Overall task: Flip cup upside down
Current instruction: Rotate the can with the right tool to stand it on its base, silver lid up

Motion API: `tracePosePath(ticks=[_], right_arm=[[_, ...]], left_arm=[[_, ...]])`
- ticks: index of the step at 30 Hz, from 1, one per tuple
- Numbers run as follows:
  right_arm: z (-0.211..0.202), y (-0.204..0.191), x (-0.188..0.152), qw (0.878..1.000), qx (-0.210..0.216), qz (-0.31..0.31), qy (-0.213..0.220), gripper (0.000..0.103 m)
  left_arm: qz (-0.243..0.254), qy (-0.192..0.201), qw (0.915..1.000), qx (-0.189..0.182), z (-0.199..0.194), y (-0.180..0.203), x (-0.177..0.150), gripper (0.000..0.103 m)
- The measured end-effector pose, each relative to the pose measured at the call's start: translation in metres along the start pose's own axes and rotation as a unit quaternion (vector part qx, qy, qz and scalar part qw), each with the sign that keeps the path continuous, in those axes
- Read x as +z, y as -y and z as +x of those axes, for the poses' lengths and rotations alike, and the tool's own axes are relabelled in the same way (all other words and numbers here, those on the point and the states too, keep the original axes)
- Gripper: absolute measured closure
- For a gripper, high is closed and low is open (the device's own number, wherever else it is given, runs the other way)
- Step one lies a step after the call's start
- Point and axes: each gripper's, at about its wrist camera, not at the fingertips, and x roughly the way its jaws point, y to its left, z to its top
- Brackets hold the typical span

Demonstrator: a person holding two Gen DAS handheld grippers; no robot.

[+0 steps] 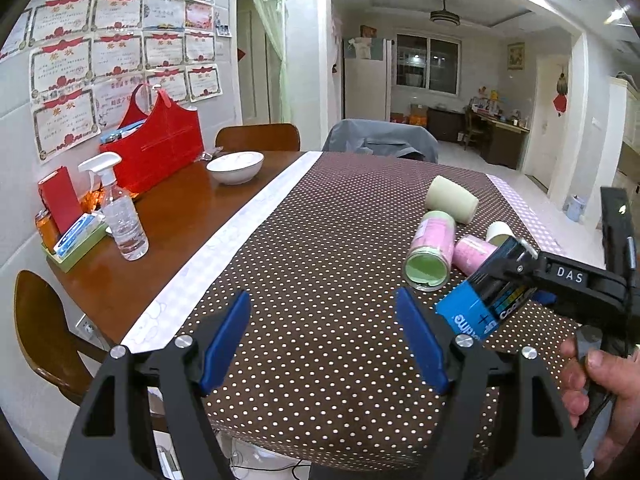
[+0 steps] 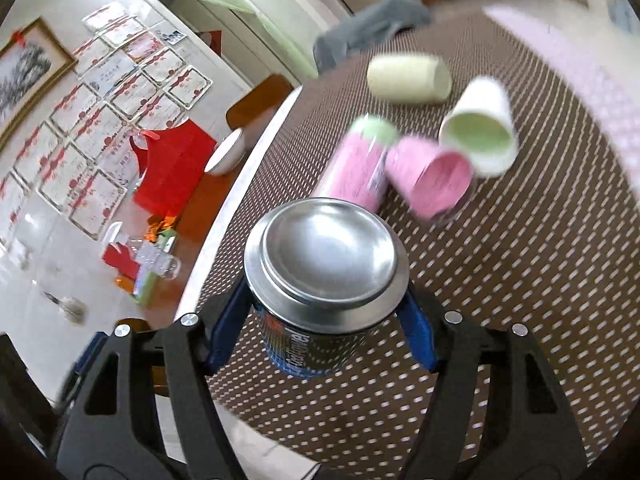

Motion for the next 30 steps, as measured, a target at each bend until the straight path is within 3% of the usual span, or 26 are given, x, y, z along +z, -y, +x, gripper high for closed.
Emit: tracePosePath(ticks=[7,11,24,27,30], right_arm=[[-0.013,-0.022,-0.003,0.989,-0.086,-0.118,0.038,0.035],[-0.009,-0.029,-0.009,0.978,-0.115,-0.169,0.034,0.035],[0.024,-0.030,-0.029,0.961,-0.153,-0.230,-0.015,0.034],[0.020,-0.026,-0.029,0.967,-0.138,-0.216,-0.012,0.020],[0.013,-0.030,-0.030,0.967,-0.135,-0.216,-0.003,0.012]], left_arm=[[0.008,-0.001,1.0000,-0.006,-0.003,0.012,0.000,0.029],[0.007,-0.001,0.9999,-0.009,-0.003,0.015,0.000,0.029],[0.008,-0.001,0.9999,-0.013,-0.006,0.020,-0.001,0.029],[0.009,-0.001,0.9999,-0.013,-0.007,0.023,-0.001,0.029],[0.010,-0.001,0.9998,-0.015,-0.007,0.025,-0.001,0.029]])
